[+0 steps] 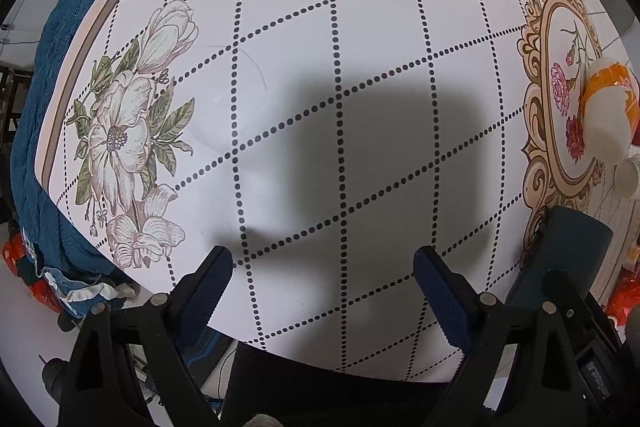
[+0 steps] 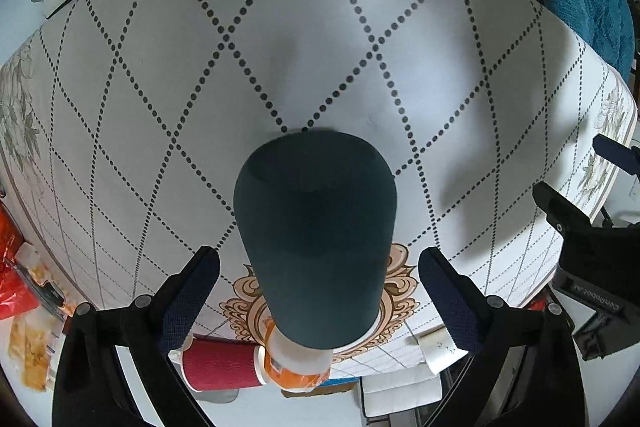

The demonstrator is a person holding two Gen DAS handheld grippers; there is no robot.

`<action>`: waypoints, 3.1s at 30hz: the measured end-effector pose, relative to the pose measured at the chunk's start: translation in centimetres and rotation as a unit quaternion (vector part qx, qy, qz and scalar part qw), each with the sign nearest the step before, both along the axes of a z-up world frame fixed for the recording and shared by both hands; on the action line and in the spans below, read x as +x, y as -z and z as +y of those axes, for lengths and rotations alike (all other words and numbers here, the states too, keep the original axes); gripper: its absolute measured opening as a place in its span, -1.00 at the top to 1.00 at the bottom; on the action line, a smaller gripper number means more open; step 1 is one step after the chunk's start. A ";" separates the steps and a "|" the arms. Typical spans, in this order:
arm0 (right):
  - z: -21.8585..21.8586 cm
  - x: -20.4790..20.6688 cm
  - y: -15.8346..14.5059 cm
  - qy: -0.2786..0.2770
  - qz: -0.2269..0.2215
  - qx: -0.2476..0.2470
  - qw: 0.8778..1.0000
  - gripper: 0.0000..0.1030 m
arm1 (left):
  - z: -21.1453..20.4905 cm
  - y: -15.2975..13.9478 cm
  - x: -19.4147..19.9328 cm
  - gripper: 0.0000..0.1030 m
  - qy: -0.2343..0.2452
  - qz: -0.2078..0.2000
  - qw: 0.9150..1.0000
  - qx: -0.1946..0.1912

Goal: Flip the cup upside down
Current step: 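Grasp the teal cup's base with the right gripper while the left gripper releases it, then turn the teal cup rim-down with the right gripper and lower it onto the table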

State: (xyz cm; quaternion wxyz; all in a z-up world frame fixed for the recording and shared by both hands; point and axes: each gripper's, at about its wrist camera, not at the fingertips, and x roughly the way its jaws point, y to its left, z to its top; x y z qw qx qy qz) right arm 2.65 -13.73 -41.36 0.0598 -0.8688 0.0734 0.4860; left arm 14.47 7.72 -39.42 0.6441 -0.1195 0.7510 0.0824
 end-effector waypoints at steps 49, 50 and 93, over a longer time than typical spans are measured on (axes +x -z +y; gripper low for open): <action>7.0 7.5 3.3 0.584 0.000 -0.029 0.811 -0.39 | -3.5 -3.6 1.4 -0.80 0.082 -0.031 0.996 0.029; 7.0 8.1 3.3 0.610 0.001 -0.031 0.792 -0.39 | -3.8 -3.7 1.4 -0.80 0.083 -0.032 0.996 0.029; -12.7 26.1 2.1 0.973 0.071 0.008 0.219 -0.64 | -10.6 -4.4 0.8 -0.80 0.162 -0.044 0.985 0.038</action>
